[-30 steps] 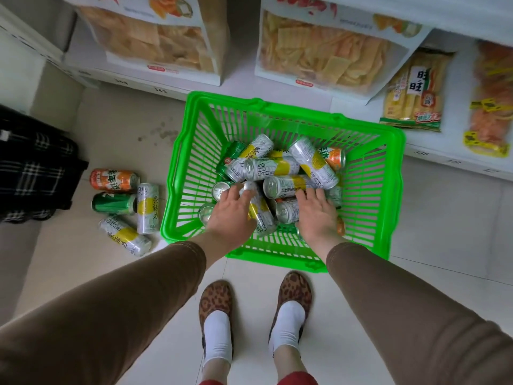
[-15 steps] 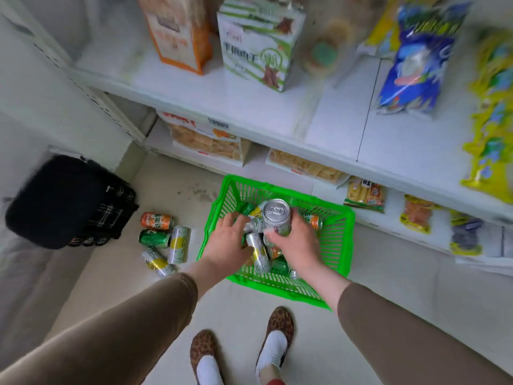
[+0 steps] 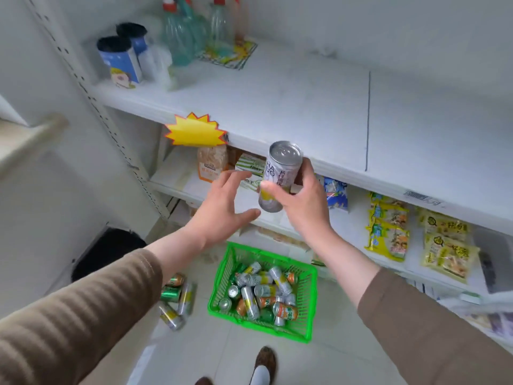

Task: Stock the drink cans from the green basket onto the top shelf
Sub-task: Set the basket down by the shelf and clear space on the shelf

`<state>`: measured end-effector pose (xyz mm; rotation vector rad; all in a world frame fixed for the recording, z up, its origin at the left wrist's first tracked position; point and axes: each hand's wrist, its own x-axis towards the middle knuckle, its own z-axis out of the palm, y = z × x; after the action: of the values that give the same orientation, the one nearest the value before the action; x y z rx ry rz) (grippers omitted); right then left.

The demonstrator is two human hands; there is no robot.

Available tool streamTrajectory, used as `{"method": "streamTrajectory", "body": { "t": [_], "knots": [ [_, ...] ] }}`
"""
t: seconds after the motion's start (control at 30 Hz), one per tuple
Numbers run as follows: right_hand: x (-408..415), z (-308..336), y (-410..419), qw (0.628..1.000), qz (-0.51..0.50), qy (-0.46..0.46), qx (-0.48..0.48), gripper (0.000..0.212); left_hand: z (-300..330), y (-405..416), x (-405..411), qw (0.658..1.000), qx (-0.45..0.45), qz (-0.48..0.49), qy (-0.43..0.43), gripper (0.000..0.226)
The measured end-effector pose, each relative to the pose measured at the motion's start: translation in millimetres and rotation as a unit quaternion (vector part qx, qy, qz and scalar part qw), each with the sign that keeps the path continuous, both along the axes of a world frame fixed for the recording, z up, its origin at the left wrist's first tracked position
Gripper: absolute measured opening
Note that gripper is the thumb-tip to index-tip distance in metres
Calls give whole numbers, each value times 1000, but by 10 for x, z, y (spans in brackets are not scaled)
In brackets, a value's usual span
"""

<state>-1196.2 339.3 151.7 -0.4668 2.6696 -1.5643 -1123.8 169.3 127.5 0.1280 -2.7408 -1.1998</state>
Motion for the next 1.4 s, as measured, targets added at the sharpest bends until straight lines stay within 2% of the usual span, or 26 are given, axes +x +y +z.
{"method": "streamTrajectory", "body": {
  "t": [0.1,0.23,0.3,0.37,0.57,0.77,1.23,1.4],
  "knots": [
    [-354,406,-110,999,9,2,-43,55,354,-48,-226,999,-5,13,34,73],
    [-981,636,-279,998,24,-30,-58,60,591,-80,-705,998,-29,47,32,78],
    [-1285,633,-360,996,31,-56,-56,61,621,-105,-969,997,-46,60,19,79],
    [-1559,573,-434,994,36,-77,-65,53,609,-136,-1213,996,-51,76,5,79],
    [-2148,385,-702,993,20,-72,-95,49,492,-285,-1759,991,-71,109,-17,75],
    [-2515,258,-976,998,-15,-38,-44,56,457,-493,-2157,987,-102,127,-18,78],
    [-3532,143,-1673,999,-35,10,5,43,492,-896,-3298,978,-148,149,2,76],
    [-4005,137,-1831,998,-48,35,29,47,462,-1011,-3759,972,-166,163,20,72]
  ]
}}
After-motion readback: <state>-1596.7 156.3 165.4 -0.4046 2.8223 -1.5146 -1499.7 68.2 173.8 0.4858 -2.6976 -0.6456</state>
